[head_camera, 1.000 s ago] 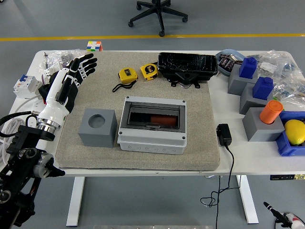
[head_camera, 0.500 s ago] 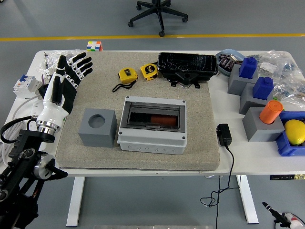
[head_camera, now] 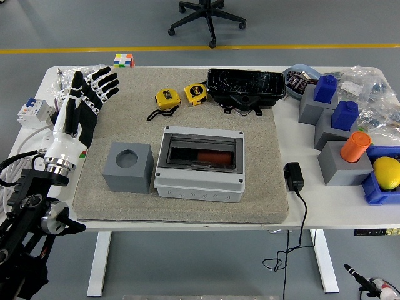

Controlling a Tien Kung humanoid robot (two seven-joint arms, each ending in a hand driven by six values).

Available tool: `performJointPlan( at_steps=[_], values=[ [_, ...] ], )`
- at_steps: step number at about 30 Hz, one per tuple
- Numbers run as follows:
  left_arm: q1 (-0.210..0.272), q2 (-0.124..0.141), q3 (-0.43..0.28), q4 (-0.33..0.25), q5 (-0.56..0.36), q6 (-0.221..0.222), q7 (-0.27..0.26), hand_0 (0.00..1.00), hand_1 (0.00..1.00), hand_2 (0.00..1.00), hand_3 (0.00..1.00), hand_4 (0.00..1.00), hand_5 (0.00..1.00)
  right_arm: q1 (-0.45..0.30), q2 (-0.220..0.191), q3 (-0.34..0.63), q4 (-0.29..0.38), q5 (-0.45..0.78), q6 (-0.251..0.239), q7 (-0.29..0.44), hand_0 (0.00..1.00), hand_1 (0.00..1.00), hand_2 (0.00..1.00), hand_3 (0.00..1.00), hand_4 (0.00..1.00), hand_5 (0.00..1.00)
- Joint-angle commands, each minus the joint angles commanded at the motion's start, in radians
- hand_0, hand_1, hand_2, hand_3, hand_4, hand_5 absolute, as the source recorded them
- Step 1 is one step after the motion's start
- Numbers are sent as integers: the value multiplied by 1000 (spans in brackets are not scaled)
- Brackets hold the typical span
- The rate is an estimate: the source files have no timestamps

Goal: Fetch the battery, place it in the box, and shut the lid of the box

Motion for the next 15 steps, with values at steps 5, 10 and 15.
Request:
performJointPlan(
  at_steps=[5,10,15],
  values=[
    [-4,-6,-6,-1,-2,0,-2,835,846,808,793,998,998,0,0,3,-3,-4,1,0,904,885,820,861,998,998],
    [-3,-7,-10,1,-5,-8,2,835,846,808,793,998,998,2,4,1,-2,-2,1,0,904,885,820,861,998,998],
    [-6,-8,-12,-1,0,-4,3,826,848,811,795,998,998,6,4,-3,0,3,0,0,904,884,820,861,998,998]
  ],
)
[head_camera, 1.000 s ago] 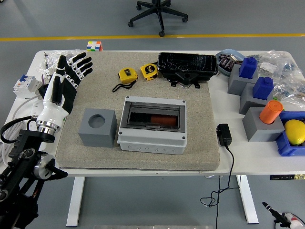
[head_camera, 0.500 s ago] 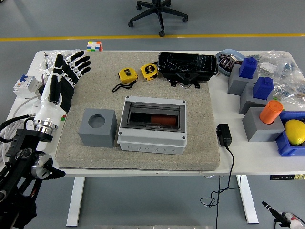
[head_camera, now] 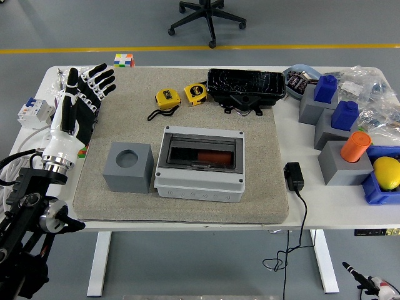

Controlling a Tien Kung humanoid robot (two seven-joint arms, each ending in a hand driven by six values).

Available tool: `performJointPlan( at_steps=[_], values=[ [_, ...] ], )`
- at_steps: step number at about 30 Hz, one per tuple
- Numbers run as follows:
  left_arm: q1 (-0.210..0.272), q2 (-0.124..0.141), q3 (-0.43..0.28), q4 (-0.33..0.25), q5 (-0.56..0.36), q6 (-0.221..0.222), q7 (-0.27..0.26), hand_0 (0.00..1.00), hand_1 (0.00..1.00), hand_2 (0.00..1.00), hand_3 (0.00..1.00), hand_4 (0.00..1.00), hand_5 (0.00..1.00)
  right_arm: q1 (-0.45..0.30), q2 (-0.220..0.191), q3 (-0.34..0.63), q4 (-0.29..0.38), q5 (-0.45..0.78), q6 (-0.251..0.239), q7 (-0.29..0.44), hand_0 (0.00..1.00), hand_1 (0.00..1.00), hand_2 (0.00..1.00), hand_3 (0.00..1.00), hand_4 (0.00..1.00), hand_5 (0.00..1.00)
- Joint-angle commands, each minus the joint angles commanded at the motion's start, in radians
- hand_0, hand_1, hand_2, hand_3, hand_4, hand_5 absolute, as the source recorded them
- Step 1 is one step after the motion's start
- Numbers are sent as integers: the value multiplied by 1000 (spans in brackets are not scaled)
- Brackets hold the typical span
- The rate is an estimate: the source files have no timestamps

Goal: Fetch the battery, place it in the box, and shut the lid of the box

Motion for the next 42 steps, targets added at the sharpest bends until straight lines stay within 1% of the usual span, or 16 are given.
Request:
performJointPlan(
  at_steps=[16,42],
  values=[
    [1,-1,-2,0,6,-3,3,824,839,806,788,998,998,5,0,-4,-1,2,0,-1,904,883,820,860,998,998],
    [1,3,26,0,6,2,8,826,836,805,785,998,998,5,-5,-22,0,9,0,-1,904,884,821,861,998,998]
  ],
)
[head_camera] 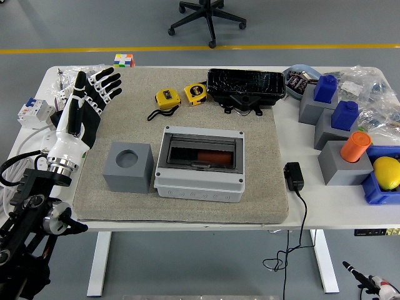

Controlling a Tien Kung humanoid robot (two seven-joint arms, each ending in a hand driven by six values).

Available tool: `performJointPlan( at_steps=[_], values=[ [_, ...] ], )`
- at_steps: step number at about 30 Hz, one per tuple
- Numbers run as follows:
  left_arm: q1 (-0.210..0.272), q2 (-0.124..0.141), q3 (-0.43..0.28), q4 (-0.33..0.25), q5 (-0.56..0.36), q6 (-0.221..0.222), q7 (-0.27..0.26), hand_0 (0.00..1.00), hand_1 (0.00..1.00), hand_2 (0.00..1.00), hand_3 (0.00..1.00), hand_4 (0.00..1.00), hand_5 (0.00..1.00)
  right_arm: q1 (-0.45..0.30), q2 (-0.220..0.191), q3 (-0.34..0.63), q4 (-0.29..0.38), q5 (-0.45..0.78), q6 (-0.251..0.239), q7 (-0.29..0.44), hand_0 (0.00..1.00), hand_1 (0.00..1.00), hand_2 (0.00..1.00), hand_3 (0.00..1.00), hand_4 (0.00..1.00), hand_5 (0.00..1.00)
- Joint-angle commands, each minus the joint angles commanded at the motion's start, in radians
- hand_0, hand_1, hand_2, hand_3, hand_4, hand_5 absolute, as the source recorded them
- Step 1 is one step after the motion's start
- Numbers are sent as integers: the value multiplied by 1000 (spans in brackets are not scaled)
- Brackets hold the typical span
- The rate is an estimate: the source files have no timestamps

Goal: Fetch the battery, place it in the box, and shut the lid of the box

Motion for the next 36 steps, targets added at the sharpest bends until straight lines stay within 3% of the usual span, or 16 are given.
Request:
performJointPlan(
  at_steps=[36],
  values=[
    [-3,-7,-8,1,-1,2,-3,826,832,803,782,998,998,9,-6,15,2,-3,2,2,903,884,820,861,998,998]
  ],
)
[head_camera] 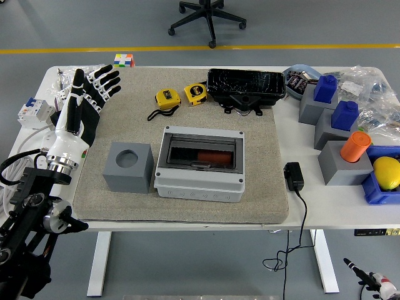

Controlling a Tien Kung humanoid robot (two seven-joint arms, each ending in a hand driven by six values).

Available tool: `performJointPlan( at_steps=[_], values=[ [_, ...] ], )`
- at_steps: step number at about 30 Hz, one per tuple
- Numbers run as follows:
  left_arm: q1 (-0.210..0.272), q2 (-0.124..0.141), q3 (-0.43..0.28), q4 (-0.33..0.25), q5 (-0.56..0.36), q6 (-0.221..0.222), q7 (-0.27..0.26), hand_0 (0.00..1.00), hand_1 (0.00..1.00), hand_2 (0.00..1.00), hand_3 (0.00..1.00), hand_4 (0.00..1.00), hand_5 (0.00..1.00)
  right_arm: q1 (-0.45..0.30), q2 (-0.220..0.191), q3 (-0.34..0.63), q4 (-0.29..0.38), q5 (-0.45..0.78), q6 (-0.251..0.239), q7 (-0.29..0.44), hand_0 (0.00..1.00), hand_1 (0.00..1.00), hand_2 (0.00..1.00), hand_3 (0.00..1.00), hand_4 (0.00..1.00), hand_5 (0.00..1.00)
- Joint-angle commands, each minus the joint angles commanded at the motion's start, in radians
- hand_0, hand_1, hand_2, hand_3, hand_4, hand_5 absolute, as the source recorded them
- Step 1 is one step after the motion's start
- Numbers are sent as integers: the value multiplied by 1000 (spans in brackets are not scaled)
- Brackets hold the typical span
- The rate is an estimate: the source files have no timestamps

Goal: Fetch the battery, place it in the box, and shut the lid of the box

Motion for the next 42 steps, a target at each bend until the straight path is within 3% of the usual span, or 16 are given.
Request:
performJointPlan(
  at_steps=[21,35,38,39,42],
  values=[
    [-4,5,1,14,-18,-2,-18,829,837,802,785,998,998,-5,2,-13,-1,7,1,0,904,883,820,861,998,998],
    [-38,27,-97,84,-52,-25,-14,849,868,828,807,998,998,-5,8,-18,-1,12,1,-1,904,883,820,861,998,998],
    [-47,42,-138,103,-10,-31,12,849,868,828,807,998,998,-4,9,-17,-1,13,1,-1,904,883,820,861,998,998],
    [-50,49,-151,108,11,-36,25,883,876,837,800,998,938,-4,9,-17,-1,13,2,-1,904,883,821,861,998,998],
    [-61,80,-182,117,93,-46,62,883,876,837,800,998,938,-5,8,-12,-1,11,2,-1,904,883,821,861,998,998]
  ],
)
